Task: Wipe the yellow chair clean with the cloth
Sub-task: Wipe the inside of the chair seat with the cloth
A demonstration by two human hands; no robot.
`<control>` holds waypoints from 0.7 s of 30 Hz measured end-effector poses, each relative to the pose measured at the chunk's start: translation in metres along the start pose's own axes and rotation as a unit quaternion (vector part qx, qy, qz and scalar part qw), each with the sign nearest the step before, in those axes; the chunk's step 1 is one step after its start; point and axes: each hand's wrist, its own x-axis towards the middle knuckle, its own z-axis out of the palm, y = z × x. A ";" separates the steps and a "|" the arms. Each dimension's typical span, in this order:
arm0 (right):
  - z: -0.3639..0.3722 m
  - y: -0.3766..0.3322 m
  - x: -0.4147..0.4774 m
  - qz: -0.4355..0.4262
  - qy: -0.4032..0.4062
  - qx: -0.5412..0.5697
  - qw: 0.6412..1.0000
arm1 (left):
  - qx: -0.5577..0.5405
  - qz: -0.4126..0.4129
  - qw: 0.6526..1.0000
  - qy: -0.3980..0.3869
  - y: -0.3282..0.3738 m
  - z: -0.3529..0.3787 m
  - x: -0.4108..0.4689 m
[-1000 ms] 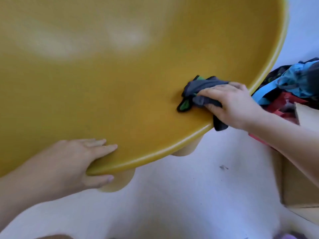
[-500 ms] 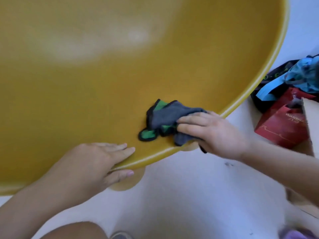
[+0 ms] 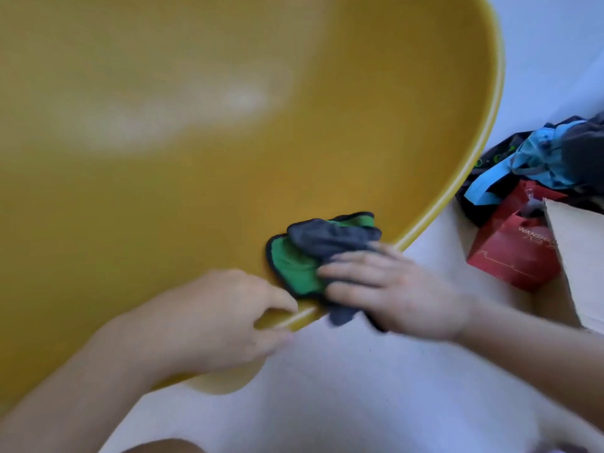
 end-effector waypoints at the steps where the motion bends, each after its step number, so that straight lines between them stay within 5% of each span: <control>1: -0.007 0.030 -0.011 0.039 0.000 -0.008 0.999 | -0.021 0.006 0.999 -0.029 0.000 0.001 -0.002; 4: -0.022 0.053 -0.010 0.282 0.083 0.007 0.956 | -0.031 0.009 0.998 -0.050 -0.005 0.005 -0.009; 6: -0.009 0.010 0.013 0.363 0.107 0.014 0.926 | 0.009 -0.020 0.998 -0.056 -0.006 0.009 -0.008; 10: 0.019 -0.116 0.048 0.224 0.078 0.120 0.964 | 0.030 -0.009 0.999 0.034 -0.001 0.013 -0.001; 12: 0.014 -0.103 0.051 0.115 0.049 0.136 0.983 | 0.028 -0.026 0.999 0.019 -0.006 0.007 -0.005; 15: -0.002 -0.017 0.023 -0.035 -0.017 0.014 0.999 | 0.002 -0.062 0.998 -0.001 -0.011 0.001 -0.020; 18: -0.026 0.069 -0.026 0.030 -0.041 -0.106 0.993 | 0.017 -0.065 0.998 -0.006 -0.001 0.001 -0.024; 21: -0.047 0.099 -0.013 0.220 -0.009 -0.105 0.970 | 0.033 -0.052 0.998 -0.009 0.006 0.001 -0.018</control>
